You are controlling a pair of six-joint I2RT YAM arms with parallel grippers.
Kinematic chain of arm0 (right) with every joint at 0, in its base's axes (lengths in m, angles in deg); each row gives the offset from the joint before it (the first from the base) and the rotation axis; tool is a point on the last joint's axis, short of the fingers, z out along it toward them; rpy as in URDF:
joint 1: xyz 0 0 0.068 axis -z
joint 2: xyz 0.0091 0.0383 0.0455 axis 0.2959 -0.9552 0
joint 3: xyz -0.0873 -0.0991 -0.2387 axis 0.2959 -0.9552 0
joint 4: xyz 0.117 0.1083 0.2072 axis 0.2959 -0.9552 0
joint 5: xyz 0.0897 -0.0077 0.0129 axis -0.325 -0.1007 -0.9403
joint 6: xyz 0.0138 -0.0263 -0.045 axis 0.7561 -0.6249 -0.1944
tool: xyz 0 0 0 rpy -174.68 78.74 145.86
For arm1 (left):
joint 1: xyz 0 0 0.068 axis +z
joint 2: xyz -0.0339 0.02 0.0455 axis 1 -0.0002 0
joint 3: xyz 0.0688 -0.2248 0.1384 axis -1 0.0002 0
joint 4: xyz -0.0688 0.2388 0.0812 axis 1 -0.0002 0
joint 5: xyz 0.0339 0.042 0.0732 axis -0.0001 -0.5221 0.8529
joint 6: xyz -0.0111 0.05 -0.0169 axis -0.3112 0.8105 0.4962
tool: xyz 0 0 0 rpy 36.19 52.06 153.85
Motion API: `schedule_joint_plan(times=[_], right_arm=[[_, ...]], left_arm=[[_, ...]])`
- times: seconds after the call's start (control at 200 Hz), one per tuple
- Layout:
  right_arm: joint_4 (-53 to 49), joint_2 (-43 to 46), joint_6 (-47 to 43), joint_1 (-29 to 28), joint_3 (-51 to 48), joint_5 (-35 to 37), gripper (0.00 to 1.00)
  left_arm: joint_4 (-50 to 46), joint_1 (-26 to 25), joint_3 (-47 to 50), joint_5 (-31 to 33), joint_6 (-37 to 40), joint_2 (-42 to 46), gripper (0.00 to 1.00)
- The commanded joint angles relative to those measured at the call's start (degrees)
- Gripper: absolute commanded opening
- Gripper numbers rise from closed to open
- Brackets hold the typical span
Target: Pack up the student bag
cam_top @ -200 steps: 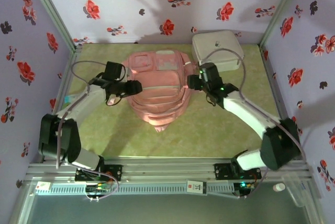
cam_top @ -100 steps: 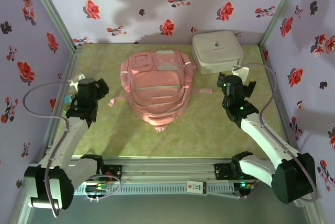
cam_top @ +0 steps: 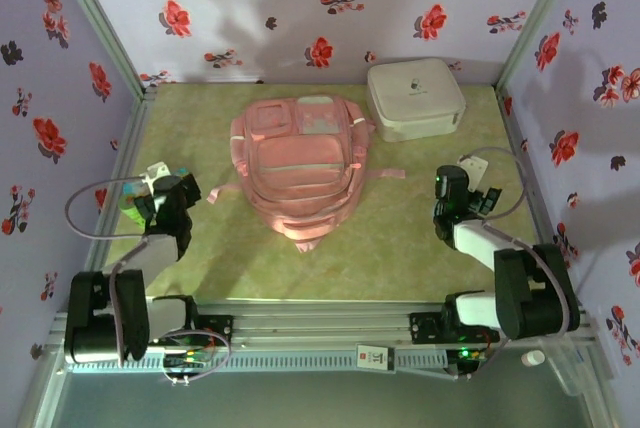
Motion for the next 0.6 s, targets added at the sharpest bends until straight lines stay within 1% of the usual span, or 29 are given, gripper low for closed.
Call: schedule_joint_plan(times=[0.0, 0.055, 0.075, 0.205, 0.31, 0.435, 0.47, 0.53, 0.595], right_arm=[[11.2, -1.9, -3.1, 1.1, -2.3, -8.2, 0.99], [15.6, -2.6, -5.2, 1.5, -3.7, -13.1, 0.99], [16.7, -2.7, -5.6, 1.7, -3.9, -14.5, 0.99], [23.2, -5.8, -6.5, 2.9, -5.2, -18.9, 0.99], [29.0, -10.0, -6.2, 3.9, -6.1, -21.4, 0.99], [29.6, -12.7, -6.0, 4.1, -5.3, -21.7, 0.99], [29.9, -13.7, -6.1, 4.1, -5.0, -21.7, 0.99], [30.5, -14.6, -6.2, 4.1, -4.6, -21.0, 0.99], [26.5, -14.0, -5.1, 4.2, -3.1, -20.4, 0.99]], left_arm=[[17.1, 0.8, 2.6, -8.4, 7.4, -3.9, 1.0], [20.8, 0.8, 2.5, -12.5, 8.7, -5.2, 0.99], [22.1, 0.8, 4.0, -13.6, 9.3, -5.7, 0.99], [26.6, 0.8, 4.1, -19.4, 10.1, -9.8, 1.0], [29.9, 0.8, 3.9, -19.9, 10.1, -13.8, 0.99], [30.7, 0.8, 3.2, -19.9, 10.1, -17.9, 1.0], [30.7, 0.8, 1.2, -19.9, 10.1, -19.1, 1.0], [28.1, 0.8, 0.1, -19.7, 10.1, -18.8, 1.0], [25.5, 0.8, -1.3, -19.5, 10.1, -18.9, 1.0]])
